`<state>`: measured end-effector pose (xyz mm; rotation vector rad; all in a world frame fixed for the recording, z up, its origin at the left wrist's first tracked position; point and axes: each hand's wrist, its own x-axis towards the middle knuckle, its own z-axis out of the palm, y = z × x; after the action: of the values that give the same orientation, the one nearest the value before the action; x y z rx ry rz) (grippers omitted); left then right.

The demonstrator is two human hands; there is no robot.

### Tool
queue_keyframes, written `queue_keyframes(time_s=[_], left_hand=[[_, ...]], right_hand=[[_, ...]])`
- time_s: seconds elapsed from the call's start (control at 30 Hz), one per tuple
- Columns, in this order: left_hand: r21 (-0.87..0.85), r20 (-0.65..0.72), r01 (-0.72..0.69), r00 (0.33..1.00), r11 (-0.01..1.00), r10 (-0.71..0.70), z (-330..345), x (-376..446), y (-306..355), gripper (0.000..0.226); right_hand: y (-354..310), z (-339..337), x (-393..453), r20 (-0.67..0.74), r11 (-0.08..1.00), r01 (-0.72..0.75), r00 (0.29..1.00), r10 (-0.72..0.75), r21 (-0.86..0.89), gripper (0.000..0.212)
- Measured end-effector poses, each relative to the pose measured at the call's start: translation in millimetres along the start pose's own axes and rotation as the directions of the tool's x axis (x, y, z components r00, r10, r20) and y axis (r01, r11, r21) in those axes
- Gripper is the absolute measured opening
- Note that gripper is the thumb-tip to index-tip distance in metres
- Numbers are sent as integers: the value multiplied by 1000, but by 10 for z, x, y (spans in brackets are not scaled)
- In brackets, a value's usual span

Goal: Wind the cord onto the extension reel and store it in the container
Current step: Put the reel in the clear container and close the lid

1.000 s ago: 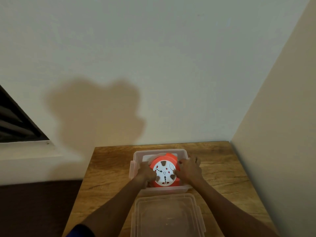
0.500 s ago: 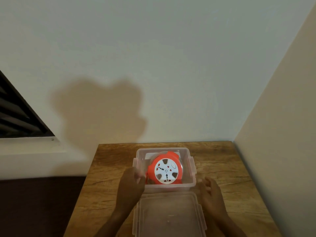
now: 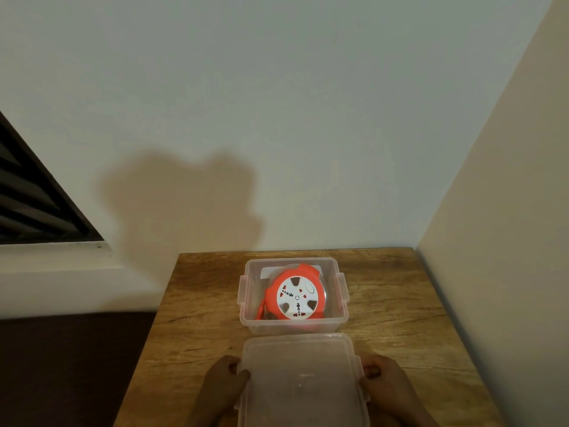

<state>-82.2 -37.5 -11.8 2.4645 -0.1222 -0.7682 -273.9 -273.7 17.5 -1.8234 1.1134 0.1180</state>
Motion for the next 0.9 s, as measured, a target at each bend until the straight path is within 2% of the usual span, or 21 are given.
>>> queue_keyframes(time_s=[0.1, 0.2, 0.3, 0.4, 0.5, 0.6, 0.67, 0.73, 0.77, 0.9], left_hand=[[-59, -1, -39, 999, 997, 39, -239, -110, 43, 34], [-227, -29, -77, 997, 971, 73, -590, -254, 233, 31], [-382, -78, -207, 978, 901, 192, -889, -343, 465, 35], [-529, -174, -333, 943, 781, 284, -1069, -344, 702, 38], [-705, -236, -357, 933, 612, 272, -1145, -241, 983, 36], [-813, -253, -346, 934, 468, 250, -1127, -120, 1228, 24], [-806, -303, -382, 923, 452, 239, -1094, -29, 1304, 19], [-763, -342, -422, 906, 489, 249, -1076, 86, 1283, 20], [-745, -341, -422, 906, 517, 250, -1078, 129, 1268, 23], [-675, -248, -353, 935, 648, 252, -1005, 360, 1114, 22]], right_hand=[[-73, -127, -94, 14, 998, 12, 1000, -13, 59, 28], [-152, -294, -183, 30, 984, 31, 999, -37, 173, 27], [-309, -431, -269, 39, 931, 30, 998, -47, 364, 25], [-499, -550, -234, -72, 891, 132, 991, -112, 434, 22], [-777, -617, -127, -210, 709, 268, 963, -171, 652, 17], [-1025, -568, 42, -328, 420, 338, 940, -98, 842, 20], [-1140, -514, 146, -306, 232, 303, 952, -25, 924, 20], [-1176, -453, 252, -260, 117, 256, 965, 27, 960, 15], [-1163, -422, 307, -255, 128, 247, 966, 47, 961, 14], [-1058, -340, 579, -343, 426, 276, 935, 87, 861, 20]])
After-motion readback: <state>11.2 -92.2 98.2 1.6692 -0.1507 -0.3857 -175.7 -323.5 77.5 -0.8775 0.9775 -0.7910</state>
